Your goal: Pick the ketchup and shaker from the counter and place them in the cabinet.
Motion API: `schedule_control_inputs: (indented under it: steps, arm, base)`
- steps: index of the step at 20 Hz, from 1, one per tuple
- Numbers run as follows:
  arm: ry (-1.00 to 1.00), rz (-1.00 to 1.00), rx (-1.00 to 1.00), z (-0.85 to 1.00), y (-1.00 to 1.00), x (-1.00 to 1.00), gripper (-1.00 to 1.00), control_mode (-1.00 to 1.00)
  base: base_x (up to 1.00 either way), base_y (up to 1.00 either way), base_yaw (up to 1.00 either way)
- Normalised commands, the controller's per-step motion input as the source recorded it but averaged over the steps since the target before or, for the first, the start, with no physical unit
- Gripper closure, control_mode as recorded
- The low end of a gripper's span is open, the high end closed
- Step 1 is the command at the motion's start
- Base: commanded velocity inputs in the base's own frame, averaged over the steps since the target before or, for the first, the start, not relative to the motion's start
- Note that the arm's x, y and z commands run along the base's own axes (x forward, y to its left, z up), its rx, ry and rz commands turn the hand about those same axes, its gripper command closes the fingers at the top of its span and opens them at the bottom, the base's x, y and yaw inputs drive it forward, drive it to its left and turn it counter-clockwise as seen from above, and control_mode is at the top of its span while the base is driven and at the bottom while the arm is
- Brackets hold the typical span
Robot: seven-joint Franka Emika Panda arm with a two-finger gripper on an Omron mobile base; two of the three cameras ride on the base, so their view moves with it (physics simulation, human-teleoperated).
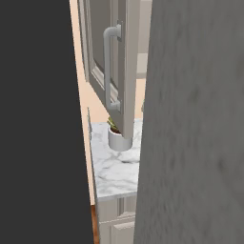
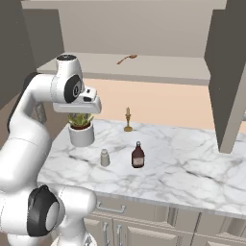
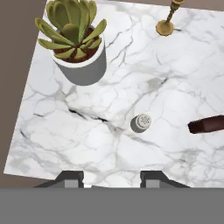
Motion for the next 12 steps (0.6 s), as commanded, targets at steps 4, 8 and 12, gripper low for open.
schedule_control_inputs:
  steps: [4,8,12]
  arm:
    - [-0.07,0.0,0.0,0.0,0.0,-0.25,-1.0,-1.0]
    - [0.02,0.0,0.0,-0.28,0.0,-0.35,-1.0,-1.0]
    - [0.03,0.0,0.0,-0.45,-0.09,-0.21,-1.0,-1.0]
  base:
    - [0.0,0.0,0.0]
    - [0.0,0.0,0.0]
    - [0.0,0.0,0.0]
